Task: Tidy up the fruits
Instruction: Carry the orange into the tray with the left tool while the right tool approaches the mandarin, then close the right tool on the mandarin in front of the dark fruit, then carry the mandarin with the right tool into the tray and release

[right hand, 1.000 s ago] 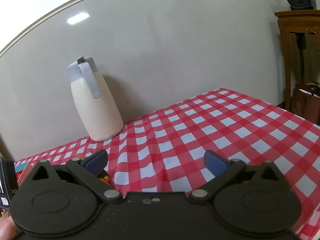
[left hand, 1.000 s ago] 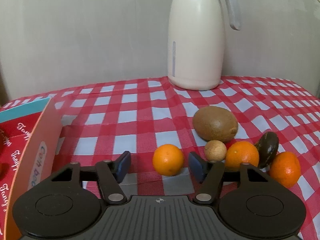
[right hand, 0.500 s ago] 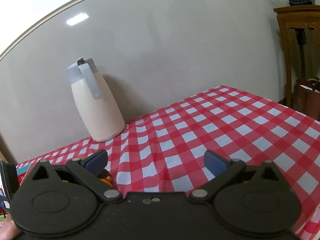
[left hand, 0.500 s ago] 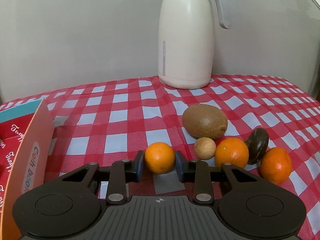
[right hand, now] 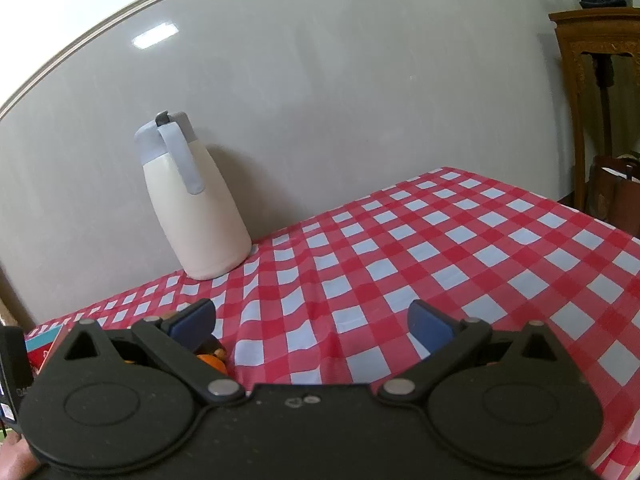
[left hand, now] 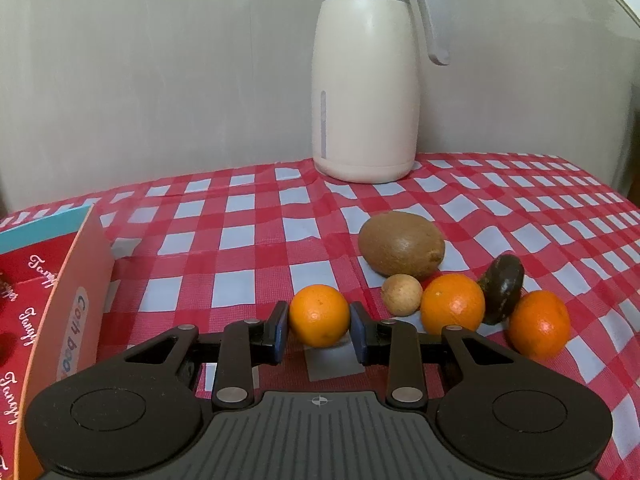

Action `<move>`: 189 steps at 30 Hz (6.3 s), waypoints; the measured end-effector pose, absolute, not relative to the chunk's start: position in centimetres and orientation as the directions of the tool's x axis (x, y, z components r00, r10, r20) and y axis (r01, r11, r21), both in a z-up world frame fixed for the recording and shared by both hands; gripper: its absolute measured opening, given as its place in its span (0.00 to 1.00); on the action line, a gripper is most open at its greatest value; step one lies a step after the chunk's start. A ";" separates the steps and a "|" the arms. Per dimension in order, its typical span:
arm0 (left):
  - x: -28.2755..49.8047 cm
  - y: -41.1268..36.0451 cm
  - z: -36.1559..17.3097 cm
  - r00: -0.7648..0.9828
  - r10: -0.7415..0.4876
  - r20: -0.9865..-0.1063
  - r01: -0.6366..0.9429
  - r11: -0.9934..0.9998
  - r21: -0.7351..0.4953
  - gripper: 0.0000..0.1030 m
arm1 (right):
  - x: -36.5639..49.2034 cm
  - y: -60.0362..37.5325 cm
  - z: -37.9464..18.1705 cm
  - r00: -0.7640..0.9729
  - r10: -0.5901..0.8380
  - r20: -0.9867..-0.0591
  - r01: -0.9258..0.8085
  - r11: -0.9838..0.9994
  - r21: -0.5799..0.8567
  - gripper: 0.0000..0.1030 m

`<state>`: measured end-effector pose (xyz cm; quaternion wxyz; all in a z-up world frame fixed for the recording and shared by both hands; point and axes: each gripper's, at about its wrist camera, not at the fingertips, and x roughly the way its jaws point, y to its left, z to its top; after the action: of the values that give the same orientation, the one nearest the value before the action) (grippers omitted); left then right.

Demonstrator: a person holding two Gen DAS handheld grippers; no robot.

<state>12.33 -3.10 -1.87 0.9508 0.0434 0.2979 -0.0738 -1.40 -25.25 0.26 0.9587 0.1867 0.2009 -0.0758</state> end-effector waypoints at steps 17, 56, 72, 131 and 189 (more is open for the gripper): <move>9.7 -1.9 -0.2 0.835 -0.138 -0.533 0.191 0.980 0.046 0.32 | -0.8 -23.8 -0.3 0.896 -0.062 -0.440 0.202 0.939 0.280 1.00; 6.3 12.5 1.8 0.856 0.204 -0.475 -0.225 0.974 0.012 0.32 | 2.9 -17.7 -2.0 0.853 0.041 -0.520 0.087 0.972 0.220 0.99; 5.1 16.3 1.4 0.827 0.239 -0.509 -0.297 0.954 -0.033 0.32 | 6.6 -16.2 -3.4 0.811 0.081 -0.579 0.054 0.976 0.212 0.73; -2.1 19.9 2.5 0.848 0.279 -0.450 -0.362 0.926 -0.108 0.70 | 6.6 -13.6 -4.1 0.772 0.124 -0.624 -0.035 0.987 0.154 0.42; -5.3 26.7 1.9 0.794 0.406 -0.453 -0.509 0.851 -0.129 0.75 | 4.3 6.2 -0.1 0.643 0.631 -0.434 -0.625 0.760 0.179 0.45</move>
<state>-5.28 26.74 1.90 0.9390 -0.1232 0.2093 0.2435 4.32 6.16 -0.07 0.9062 0.0064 0.2421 0.3465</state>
